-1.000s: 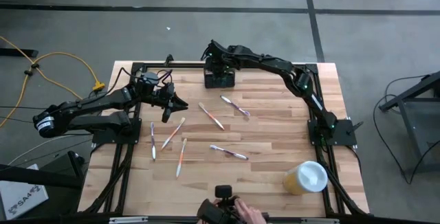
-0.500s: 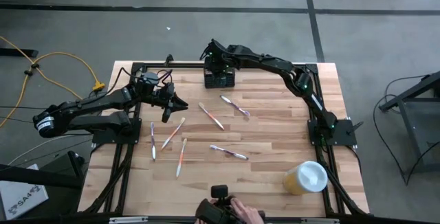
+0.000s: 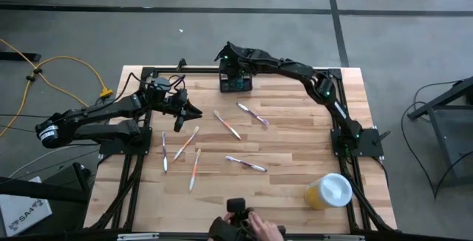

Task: Pick & Place toothbrushing station
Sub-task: Adjust the mouthwash into the wire organizer

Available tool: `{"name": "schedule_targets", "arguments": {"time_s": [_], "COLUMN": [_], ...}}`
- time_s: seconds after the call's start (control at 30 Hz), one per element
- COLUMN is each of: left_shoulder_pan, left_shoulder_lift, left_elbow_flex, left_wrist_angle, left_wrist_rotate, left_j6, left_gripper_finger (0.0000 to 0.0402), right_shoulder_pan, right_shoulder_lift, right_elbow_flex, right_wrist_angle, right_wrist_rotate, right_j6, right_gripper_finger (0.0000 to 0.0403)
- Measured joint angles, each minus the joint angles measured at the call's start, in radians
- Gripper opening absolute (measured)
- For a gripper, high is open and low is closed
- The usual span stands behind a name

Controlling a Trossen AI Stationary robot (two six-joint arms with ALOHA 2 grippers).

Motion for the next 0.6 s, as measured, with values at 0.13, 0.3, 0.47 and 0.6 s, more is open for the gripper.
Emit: {"name": "schedule_targets", "arguments": {"time_s": [0.13, 0.3, 0.47, 0.6], "left_shoulder_pan": [0.0, 0.0, 0.0, 0.0], "left_shoulder_lift": [0.0, 0.0, 0.0, 0.0], "left_elbow_flex": [0.0, 0.0, 0.0, 0.0], "left_wrist_angle": [0.0, 0.0, 0.0, 0.0], "left_wrist_rotate": [0.0, 0.0, 0.0, 0.0], "left_j6": [0.0, 0.0, 0.0, 0.0], "left_gripper_finger": [0.0071, 0.0071, 0.0071, 0.0071], "right_shoulder_pan": [0.018, 0.028, 0.035, 0.046], "right_shoulder_lift": [0.0, 0.0, 0.0, 0.0], "right_elbow_flex": [0.0, 0.0, 0.0, -0.001], "right_wrist_angle": [-0.018, -0.034, -0.034, -0.033], "right_wrist_rotate": [0.011, 0.005, 0.007, 0.021], "right_j6": [0.0, 0.018, 0.023, 0.028], "right_gripper_finger": [0.0043, 0.0043, 0.0043, 0.0043]}}
